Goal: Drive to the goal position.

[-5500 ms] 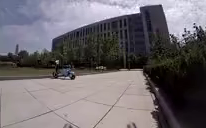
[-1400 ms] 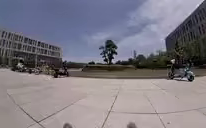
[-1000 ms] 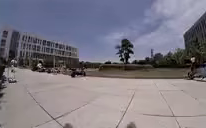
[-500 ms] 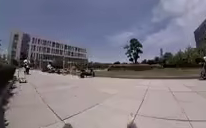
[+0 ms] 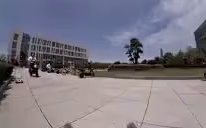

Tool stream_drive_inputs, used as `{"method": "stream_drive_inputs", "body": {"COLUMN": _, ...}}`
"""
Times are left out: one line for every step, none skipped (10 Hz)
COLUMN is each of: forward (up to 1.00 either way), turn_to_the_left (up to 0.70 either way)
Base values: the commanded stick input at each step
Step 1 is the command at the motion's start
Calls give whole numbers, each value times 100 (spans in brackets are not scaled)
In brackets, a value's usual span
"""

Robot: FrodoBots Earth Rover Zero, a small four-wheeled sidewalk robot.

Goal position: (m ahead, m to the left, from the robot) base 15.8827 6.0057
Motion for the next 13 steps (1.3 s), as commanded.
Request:
{"method": "stream_drive_inputs", "body": {"forward": 45, "turn_to_the_left": 0}}
{"method": "stream_drive_inputs", "body": {"forward": 45, "turn_to_the_left": 0}}
{"method": "stream_drive_inputs", "body": {"forward": 45, "turn_to_the_left": 0}}
{"method": "stream_drive_inputs", "body": {"forward": 45, "turn_to_the_left": 0}}
{"method": "stream_drive_inputs", "body": {"forward": 45, "turn_to_the_left": 0}}
{"method": "stream_drive_inputs", "body": {"forward": 45, "turn_to_the_left": 0}}
{"method": "stream_drive_inputs", "body": {"forward": 45, "turn_to_the_left": 0}}
{"method": "stream_drive_inputs", "body": {"forward": 45, "turn_to_the_left": 0}}
{"method": "stream_drive_inputs", "body": {"forward": 45, "turn_to_the_left": 0}}
{"method": "stream_drive_inputs", "body": {"forward": 45, "turn_to_the_left": 0}}
{"method": "stream_drive_inputs", "body": {"forward": 45, "turn_to_the_left": 0}}
{"method": "stream_drive_inputs", "body": {"forward": 2, "turn_to_the_left": 0}}
{"method": "stream_drive_inputs", "body": {"forward": 0, "turn_to_the_left": 0}}
